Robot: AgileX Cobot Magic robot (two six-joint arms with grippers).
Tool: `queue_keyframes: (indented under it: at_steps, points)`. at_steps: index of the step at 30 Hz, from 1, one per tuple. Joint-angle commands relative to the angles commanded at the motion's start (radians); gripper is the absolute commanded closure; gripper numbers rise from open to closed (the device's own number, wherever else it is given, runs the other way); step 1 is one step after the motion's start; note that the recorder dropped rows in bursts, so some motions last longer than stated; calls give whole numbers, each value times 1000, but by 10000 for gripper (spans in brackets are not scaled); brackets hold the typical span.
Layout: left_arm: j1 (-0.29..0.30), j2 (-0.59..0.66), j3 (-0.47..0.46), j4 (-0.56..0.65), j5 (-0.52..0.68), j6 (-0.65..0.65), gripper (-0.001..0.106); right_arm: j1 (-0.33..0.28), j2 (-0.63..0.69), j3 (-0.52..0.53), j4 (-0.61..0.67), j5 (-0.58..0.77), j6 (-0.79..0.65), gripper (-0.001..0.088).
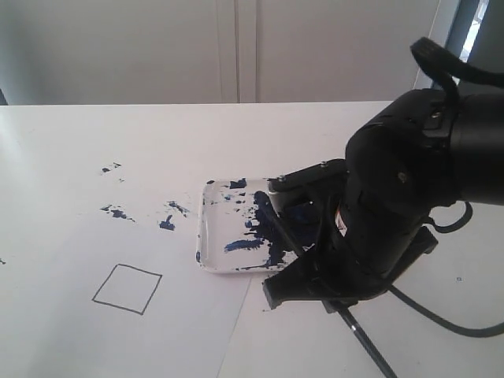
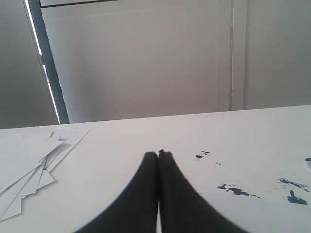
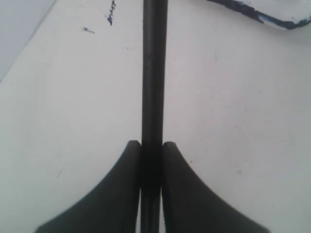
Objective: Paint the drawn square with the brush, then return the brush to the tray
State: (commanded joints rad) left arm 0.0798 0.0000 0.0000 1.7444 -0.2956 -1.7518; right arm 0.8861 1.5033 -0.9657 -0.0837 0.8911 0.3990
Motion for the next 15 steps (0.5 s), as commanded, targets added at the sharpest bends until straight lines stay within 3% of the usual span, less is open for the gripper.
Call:
queue_keyframes:
  at_steps: [15]
  points:
    - [0,0,0,0,0,0,1053,0,0,0,-2,-32,-34,868]
